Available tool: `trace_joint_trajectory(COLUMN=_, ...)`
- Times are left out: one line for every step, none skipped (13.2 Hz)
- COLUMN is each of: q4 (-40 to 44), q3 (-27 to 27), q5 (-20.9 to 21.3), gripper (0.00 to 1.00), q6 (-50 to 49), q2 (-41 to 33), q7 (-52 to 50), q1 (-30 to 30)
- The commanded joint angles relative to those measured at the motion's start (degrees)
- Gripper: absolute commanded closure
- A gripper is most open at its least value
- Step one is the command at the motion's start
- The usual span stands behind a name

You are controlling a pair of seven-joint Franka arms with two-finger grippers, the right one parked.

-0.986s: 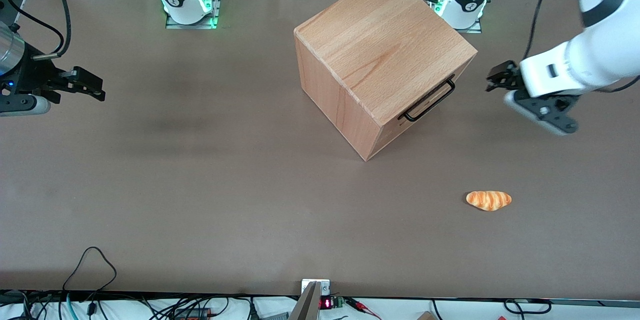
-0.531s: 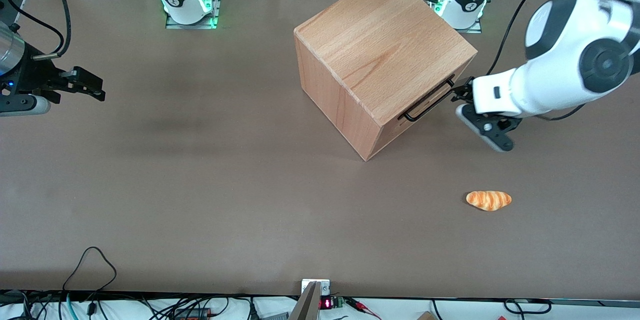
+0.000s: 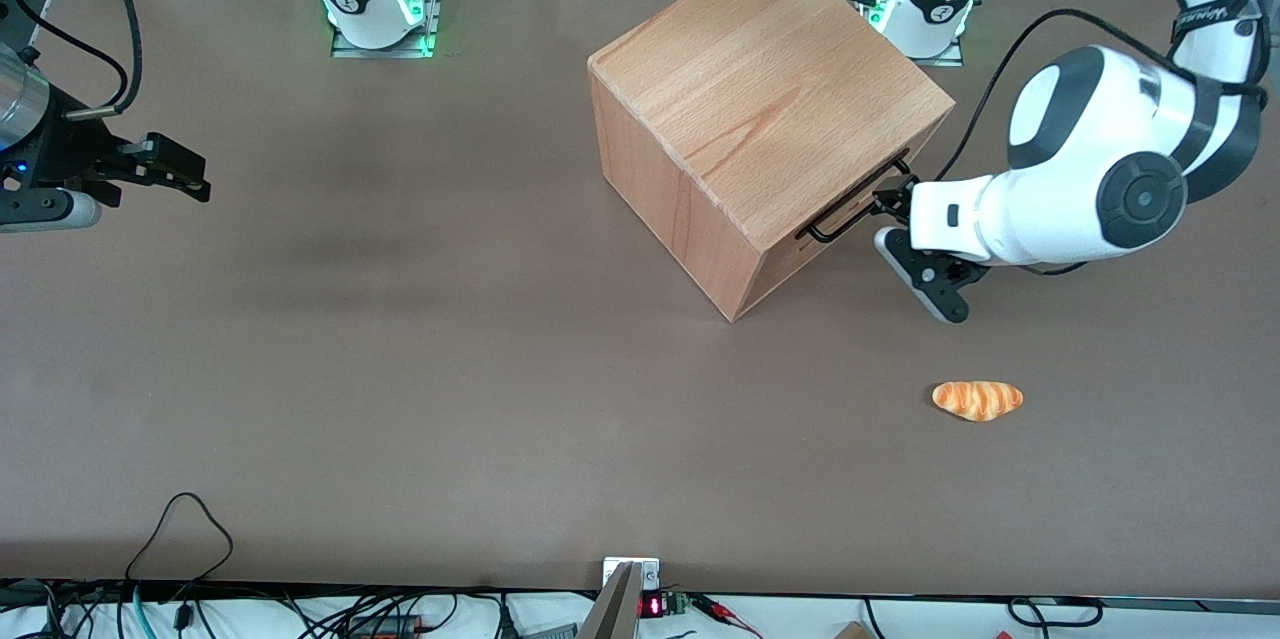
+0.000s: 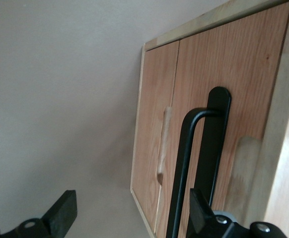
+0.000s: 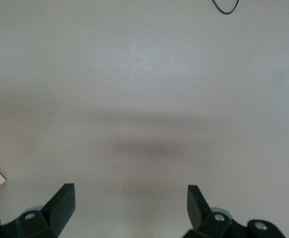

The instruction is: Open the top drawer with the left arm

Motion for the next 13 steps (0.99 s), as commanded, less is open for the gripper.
trace_joint_trajectory(q4=-0.7, q3=-1.0, q5=-1.0, gripper=0.0, q6=1.3, q2=1.1, q7=2.5, q1=0.4)
trace_joint_trajectory(q4=-1.4, q3=-1.0, q5=-1.0, gripper=0.0, q6=1.5, q2=1.3, q7=4.1, q1=0.4)
trace_joint_trajectory(q4=-2.1, q3=-1.0, q5=-1.0, gripper=0.0, q6=1.6, q2=1.3, q7=5.2, q1=0.4)
trace_joint_trajectory(q4=-2.3, q3=-1.0, q5=-1.0, gripper=0.0, q6=1.6, q2=1.5, q7=5.5, q1=0.4)
trace_joint_trajectory(q4=-2.3, q3=-1.0, q5=-1.0, gripper=0.0, q6=1.7, q2=1.5, q7=5.8, q1=0.4)
trace_joint_trajectory(q4=-2.3, q3=-1.1, q5=-1.0, gripper=0.0, q6=2.1, q2=2.0, q7=6.3, q1=0.4)
trace_joint_trajectory(q4=-2.3, q3=-1.1, q5=-1.0, gripper=0.0, q6=2.1, q2=2.3, q7=6.4, q1=0.4)
trace_joint_trajectory(q4=-2.4, q3=-1.2, q5=-1.0, gripper=0.0, q6=2.2, q2=2.8, q7=6.6, q1=0.4)
trace_joint_trajectory(q4=-2.4, q3=-1.2, q5=-1.0, gripper=0.0, q6=2.2, q2=3.0, q7=7.0, q1=0.4)
trace_joint_trajectory(q4=-2.4, q3=-1.2, q5=-1.0, gripper=0.0, q6=2.2, q2=3.2, q7=7.4, q1=0.4)
trace_joint_trajectory(q4=-2.4, q3=-1.2, q5=-0.9, gripper=0.0, q6=2.2, q2=3.7, q7=7.7, q1=0.4)
trace_joint_trajectory(q4=-2.4, q3=-1.2, q5=-0.9, gripper=0.0, q6=2.3, q2=3.9, q7=7.8, q1=0.3)
trace_joint_trajectory(q4=-2.4, q3=-1.2, q5=-0.9, gripper=0.0, q6=2.9, q2=4.1, q7=8.3, q1=0.3)
